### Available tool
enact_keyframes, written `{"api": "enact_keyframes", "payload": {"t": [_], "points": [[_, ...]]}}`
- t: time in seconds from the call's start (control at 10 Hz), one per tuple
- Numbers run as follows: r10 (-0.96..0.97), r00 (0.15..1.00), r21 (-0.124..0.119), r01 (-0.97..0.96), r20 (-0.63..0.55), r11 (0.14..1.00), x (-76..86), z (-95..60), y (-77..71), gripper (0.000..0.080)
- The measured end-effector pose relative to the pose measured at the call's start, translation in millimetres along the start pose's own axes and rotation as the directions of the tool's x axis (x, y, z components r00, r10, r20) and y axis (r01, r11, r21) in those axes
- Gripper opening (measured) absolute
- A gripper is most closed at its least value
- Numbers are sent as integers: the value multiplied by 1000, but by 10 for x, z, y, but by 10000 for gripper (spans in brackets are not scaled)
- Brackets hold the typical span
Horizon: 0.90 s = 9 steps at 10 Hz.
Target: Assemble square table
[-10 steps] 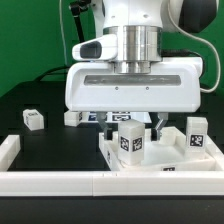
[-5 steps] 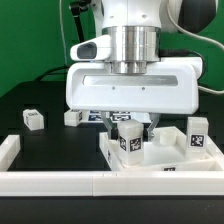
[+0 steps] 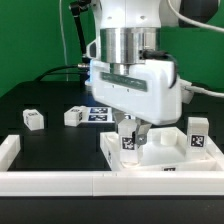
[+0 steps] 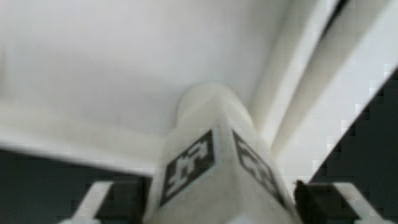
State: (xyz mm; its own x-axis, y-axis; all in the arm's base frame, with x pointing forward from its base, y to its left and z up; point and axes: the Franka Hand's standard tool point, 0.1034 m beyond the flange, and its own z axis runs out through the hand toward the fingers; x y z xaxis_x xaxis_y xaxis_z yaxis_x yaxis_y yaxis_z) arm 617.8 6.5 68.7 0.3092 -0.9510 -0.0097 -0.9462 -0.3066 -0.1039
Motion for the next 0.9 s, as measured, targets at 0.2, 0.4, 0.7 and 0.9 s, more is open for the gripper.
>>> {"api": "enact_keyframes", "payload": {"t": [0.2, 0.4, 0.7, 0.9], "points": [[193, 981, 25, -193, 31, 981, -1, 11, 7, 398], [306, 951, 22, -307, 36, 952, 1, 11, 7, 398], [678, 726, 4, -683, 117, 730, 61, 7, 22, 398], [691, 713, 10, -697, 113, 717, 46, 10, 7, 398]]}}
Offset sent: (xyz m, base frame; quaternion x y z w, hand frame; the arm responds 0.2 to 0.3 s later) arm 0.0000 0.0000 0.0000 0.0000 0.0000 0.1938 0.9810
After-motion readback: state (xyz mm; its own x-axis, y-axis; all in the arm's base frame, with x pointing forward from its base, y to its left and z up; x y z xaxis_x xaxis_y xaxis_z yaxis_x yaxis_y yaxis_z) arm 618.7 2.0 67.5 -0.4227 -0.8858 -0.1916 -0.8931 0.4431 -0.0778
